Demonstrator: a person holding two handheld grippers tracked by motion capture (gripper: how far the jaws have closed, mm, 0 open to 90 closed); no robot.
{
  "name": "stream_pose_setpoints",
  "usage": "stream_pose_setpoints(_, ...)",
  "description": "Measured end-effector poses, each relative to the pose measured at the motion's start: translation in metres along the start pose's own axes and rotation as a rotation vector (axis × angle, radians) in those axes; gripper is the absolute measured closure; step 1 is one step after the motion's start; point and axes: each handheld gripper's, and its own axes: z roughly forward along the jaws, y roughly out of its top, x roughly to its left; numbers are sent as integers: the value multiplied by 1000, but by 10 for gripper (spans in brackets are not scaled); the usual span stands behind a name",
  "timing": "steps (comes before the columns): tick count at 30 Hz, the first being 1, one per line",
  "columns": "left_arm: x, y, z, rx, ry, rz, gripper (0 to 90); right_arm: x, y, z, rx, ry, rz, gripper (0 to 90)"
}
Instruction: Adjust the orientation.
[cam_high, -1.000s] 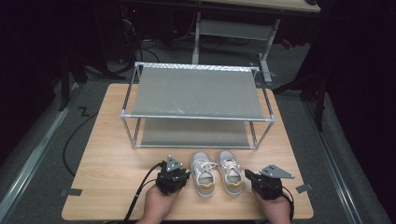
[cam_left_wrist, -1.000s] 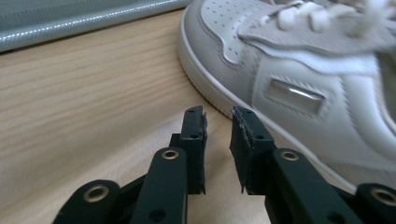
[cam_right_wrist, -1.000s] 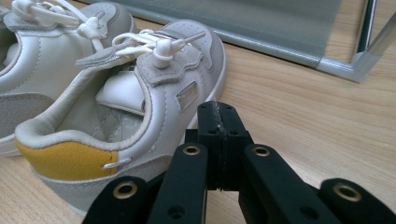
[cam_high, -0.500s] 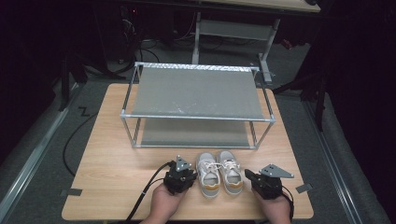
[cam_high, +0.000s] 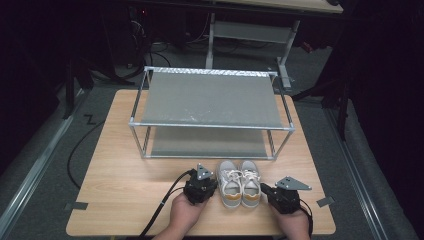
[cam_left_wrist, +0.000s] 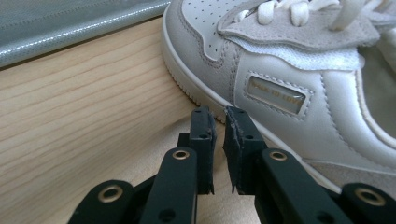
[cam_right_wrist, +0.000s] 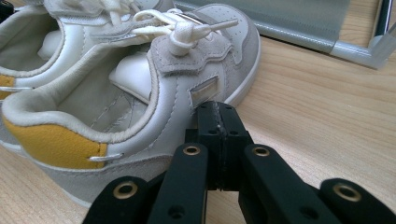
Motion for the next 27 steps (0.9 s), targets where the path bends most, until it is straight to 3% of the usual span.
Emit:
stream_pose_setpoints(5,-5,4,2,18,3,40,889,0,0,0,-1,2,5,900)
stream_pose_setpoints(8,-7,6,4,20,0,42,898,-1,-1,-1,2,-5,3,900)
stream_pose_setpoints(10,-13,7,7,19,-12,48,898,-5,-2,-3,-1,-18,13,900)
stream_pose_setpoints(11,-19,8,11,17,-29,60,898,-11,-4,-7,-3,-31,40,900)
stream_pose_setpoints(15,-31,12,19,13,-36,77,897,-23,-10,-14,-12,-57,77,900)
stream_pose_setpoints(27,-31,17,24,11,-6,83,899,-25,-10,-13,-21,-77,94,900)
